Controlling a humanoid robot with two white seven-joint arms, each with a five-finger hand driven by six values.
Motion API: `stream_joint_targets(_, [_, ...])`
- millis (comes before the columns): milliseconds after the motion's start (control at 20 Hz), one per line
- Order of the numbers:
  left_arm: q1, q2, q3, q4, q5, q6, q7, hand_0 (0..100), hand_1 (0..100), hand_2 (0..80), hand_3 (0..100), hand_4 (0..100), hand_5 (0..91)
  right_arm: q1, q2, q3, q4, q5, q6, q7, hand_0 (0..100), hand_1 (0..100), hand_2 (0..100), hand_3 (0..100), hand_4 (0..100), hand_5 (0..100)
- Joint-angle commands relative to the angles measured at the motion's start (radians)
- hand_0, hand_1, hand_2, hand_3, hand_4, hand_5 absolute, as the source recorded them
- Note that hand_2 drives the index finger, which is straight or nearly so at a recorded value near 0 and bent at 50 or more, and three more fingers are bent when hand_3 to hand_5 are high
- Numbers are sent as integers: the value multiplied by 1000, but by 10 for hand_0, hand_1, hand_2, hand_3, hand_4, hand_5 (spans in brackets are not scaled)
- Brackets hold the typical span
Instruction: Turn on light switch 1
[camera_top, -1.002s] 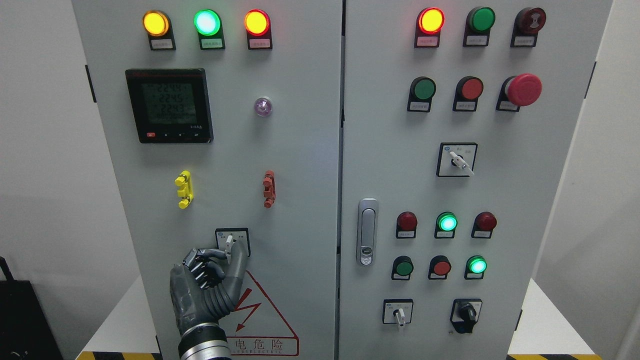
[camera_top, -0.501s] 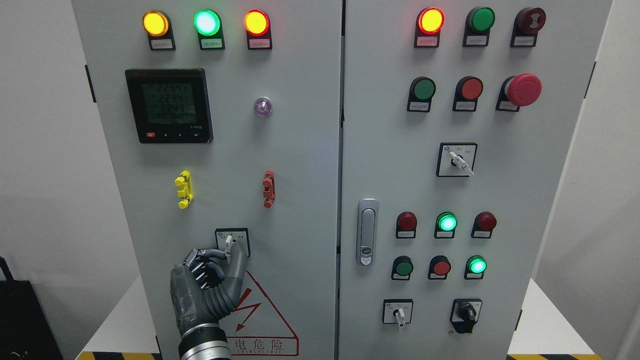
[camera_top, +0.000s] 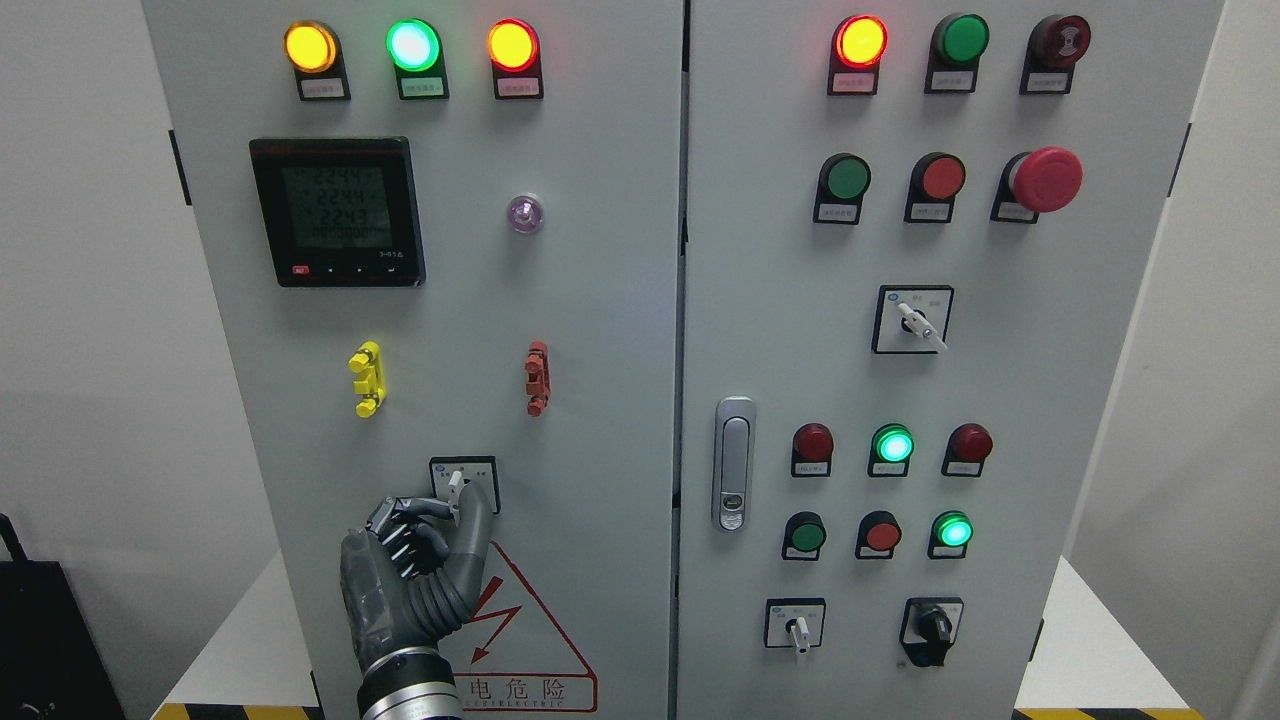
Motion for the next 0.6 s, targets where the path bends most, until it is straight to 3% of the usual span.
stream_joint_targets(0, [1, 0, 0, 0, 0, 0, 5, 401, 648, 646, 988, 979, 865, 0, 0, 1, 0, 0, 0, 1, 0, 0, 0, 0, 0, 0])
stream_joint_targets(551, [2, 0, 0, 0, 0, 0, 5, 447, 625, 649, 993, 984, 866, 0, 0, 1, 0, 0, 0, 1, 0, 0, 0, 0, 0, 0])
